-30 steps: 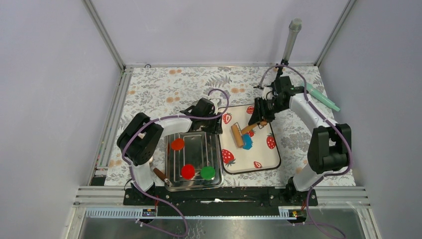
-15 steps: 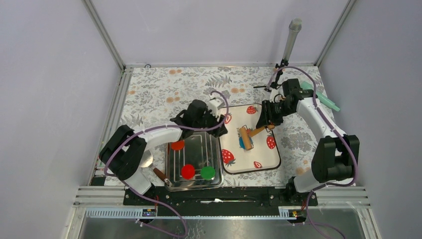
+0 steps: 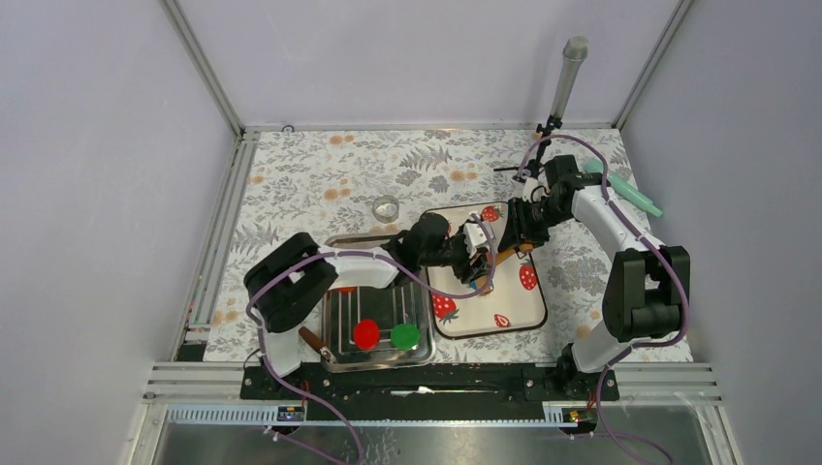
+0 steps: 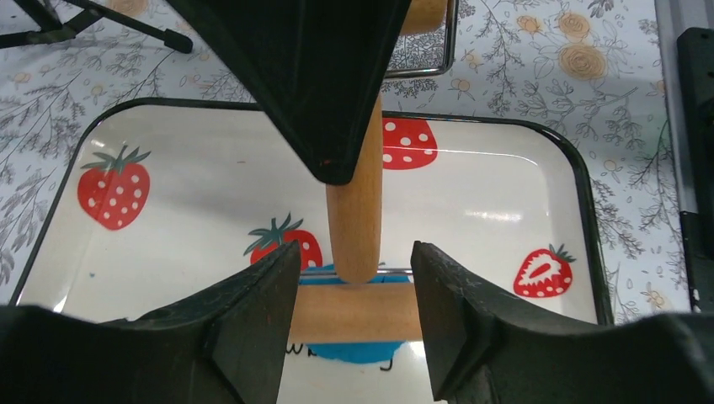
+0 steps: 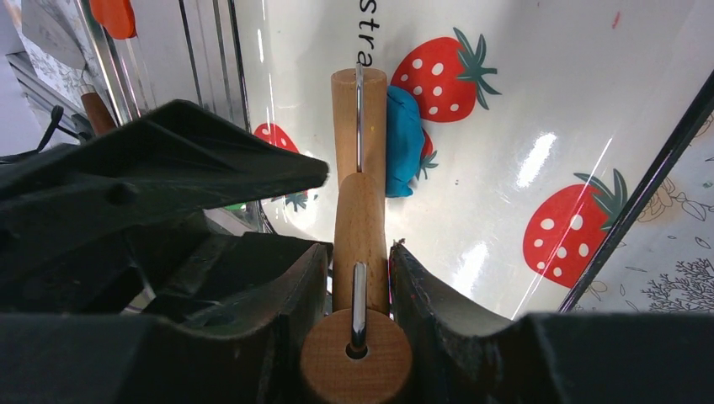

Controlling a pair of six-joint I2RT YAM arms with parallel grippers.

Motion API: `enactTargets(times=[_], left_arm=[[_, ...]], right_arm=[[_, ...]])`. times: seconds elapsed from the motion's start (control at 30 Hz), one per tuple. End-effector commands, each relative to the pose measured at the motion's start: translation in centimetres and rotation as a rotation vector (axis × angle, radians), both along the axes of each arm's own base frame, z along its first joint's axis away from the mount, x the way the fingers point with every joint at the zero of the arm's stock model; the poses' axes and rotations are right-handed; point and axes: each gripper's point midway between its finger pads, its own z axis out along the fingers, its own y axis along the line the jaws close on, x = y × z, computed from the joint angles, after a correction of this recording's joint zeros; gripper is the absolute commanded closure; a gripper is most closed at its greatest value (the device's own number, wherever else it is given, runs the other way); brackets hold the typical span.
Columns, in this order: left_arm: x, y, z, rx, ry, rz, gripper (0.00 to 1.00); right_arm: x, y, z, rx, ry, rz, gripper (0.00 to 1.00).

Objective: Roll out the dumpling wrappers from the dough

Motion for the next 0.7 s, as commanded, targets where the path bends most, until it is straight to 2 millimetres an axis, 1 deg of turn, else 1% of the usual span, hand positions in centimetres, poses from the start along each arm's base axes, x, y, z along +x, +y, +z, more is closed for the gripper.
enactTargets(times=[0.0, 0.1, 0.13, 0.3, 0.33, 0.4, 0.57, 0.67], left_arm=[[0.9, -2.6, 2.4, -0.073, -0.11, -0.028, 0.44], [1.3, -2.7, 1.5, -0.06, -0.104, 0.001, 0.48], [1.2, -2.8, 1.2, -0.059, -0.103, -0.001, 0.51], [0.4, -3.2, -0.5, -0.04, -0.094, -0.031, 0.85], [0.2, -3.3, -0.9, -0.036, -0.089, -0.034, 0.91], [-0.1, -3.6, -1.6, -0.035, -0.085, -0.04, 1.0], [-1.2, -4.8, -3.2, -0.045, -0.087, -0.054, 1.0], [-1.4, -5.8, -4.1, -0.045, -0.077, -0.057, 1.0]], right_arm=[[0.3, -0.2, 0.0, -0.018, -0.005, -0.013, 1.0], [0.3, -0.5, -0.2, -0.03, -0.005, -0.014, 1.0], [0.2, -0.6, -0.3, -0.034, -0.004, -0.015, 1.0], [0.0, -1.2, -0.9, -0.071, -0.002, -0.019, 1.0], [-0.1, -1.3, -1.0, -0.079, -0.005, -0.017, 1.0], [-0.1, -1.7, -1.2, -0.102, -0.012, -0.016, 1.0], [0.1, -2.8, -1.4, -0.169, -0.041, -0.016, 1.0], [0.3, -3.7, -1.5, -0.221, -0.056, -0.019, 1.0]])
